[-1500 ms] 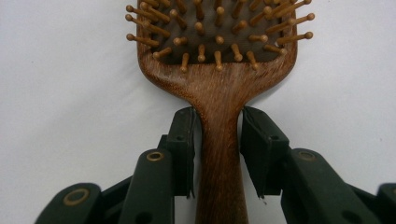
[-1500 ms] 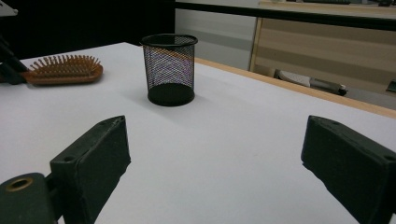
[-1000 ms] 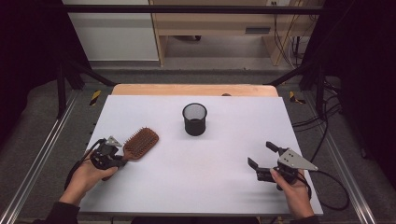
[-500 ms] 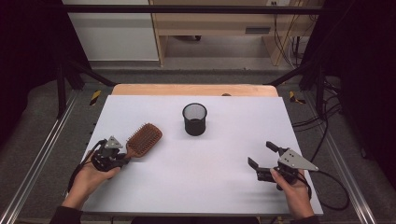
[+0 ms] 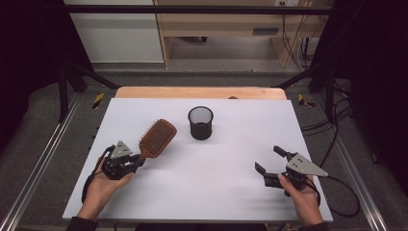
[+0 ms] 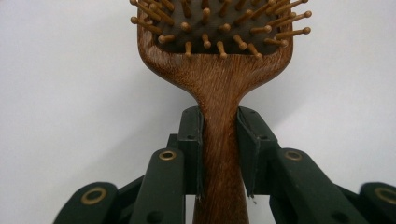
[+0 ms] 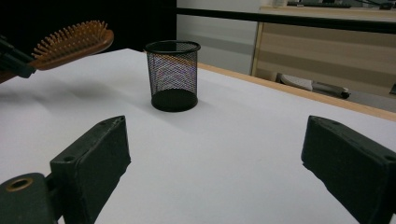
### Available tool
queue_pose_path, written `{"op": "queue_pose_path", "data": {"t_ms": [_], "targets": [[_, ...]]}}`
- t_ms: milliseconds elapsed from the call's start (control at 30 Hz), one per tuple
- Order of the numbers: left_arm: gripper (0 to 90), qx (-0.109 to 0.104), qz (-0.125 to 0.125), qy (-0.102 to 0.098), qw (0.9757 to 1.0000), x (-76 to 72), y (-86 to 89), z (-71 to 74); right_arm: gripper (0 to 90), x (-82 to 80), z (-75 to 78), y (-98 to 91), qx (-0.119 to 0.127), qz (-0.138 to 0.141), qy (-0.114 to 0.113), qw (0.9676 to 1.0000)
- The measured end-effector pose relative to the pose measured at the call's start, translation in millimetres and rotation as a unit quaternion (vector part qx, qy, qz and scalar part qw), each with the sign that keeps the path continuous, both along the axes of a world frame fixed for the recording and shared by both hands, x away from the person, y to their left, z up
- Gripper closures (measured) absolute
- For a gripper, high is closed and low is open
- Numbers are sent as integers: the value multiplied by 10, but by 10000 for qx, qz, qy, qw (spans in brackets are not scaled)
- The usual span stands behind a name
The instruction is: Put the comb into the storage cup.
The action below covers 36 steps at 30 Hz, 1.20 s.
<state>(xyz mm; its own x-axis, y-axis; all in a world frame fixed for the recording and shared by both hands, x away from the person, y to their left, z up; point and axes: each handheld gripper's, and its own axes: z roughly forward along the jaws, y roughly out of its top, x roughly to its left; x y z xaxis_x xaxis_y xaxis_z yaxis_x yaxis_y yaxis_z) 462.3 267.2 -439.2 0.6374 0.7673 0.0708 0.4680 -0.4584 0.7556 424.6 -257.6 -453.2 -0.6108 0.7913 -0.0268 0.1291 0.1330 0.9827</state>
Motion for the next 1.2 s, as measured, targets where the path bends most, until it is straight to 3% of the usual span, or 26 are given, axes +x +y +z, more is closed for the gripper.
{"op": "queue_pose_path", "data": {"t_ms": [200,367,500,733,967,1200], "targets": [[723,-155,32,-376,9992,-19,-56,38,76,-6,7,21,34,30,-4,10000],[724,-335,-5,-427,9985,-28,-124,85,72,-14,16,34,154,34,30,9999],[724,-340,-43,-575,9978,-48,-216,119,75,-23,27,53,208,58,55,9998],[724,-568,-41,-791,9952,-68,-353,190,73,-28,52,109,359,117,294,9989],[724,-669,-164,-1032,9923,-65,-619,249,65,-32,89,157,472,113,325,9983],[724,-720,-387,-1072,9909,-41,-925,240,54,-14,130,183,564,57,353,9978]]}}
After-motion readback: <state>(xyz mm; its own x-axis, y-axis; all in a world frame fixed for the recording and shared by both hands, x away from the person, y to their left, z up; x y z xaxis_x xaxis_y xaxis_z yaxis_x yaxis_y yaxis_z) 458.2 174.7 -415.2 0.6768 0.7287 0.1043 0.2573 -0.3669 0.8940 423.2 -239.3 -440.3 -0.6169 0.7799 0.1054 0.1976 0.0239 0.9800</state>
